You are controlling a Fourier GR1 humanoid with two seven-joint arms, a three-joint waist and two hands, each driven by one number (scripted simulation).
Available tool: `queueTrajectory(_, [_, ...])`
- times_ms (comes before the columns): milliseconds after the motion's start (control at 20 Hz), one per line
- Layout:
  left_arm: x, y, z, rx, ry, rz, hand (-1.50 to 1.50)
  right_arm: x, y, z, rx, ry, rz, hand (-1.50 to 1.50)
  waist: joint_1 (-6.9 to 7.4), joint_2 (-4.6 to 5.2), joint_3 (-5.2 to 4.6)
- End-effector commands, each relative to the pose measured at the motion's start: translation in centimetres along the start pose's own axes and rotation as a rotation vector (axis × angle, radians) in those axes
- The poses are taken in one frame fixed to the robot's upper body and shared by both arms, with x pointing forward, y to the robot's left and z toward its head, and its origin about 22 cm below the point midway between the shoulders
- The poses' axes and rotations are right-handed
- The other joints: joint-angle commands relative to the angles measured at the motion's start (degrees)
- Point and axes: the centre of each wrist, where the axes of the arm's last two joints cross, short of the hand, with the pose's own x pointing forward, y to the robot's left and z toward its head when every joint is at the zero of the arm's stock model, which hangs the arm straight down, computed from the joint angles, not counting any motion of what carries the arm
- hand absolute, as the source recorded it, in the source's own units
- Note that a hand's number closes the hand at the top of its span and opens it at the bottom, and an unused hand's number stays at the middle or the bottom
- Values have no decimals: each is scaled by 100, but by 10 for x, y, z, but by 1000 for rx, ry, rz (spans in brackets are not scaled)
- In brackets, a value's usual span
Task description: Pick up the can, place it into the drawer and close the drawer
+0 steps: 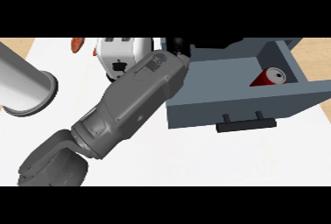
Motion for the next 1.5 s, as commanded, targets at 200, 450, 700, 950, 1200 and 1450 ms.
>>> queueTrajectory(200, [-3,4,-2,-34,-44,64,-150,33,18,-4,115,-176,258,-150,137,-15,-9])
queueTrajectory(450, [8,-4,0,-21,-97,50,-150,37,33,-23,147,-240,365,-150,218,-8,-7])
queueTrajectory(700, [22,-11,1,-20,-104,72,-150,32,57,-45,178,-276,468,-150,391,-15,-7])
queueTrajectory(950, [15,-8,4,-37,-65,109,-150,14,86,-76,222,-257,588,-150,541,-26,-10])
queueTrajectory(1200, [25,-11,1,-9,-90,88,-150,-7,109,-107,227,-282,702,-150,537,-66,-7])
queueTrajectory(1450, [14,5,-2,-19,-52,78,-150,-31,140,-139,257,-311,824,-150,652,-93,-11])
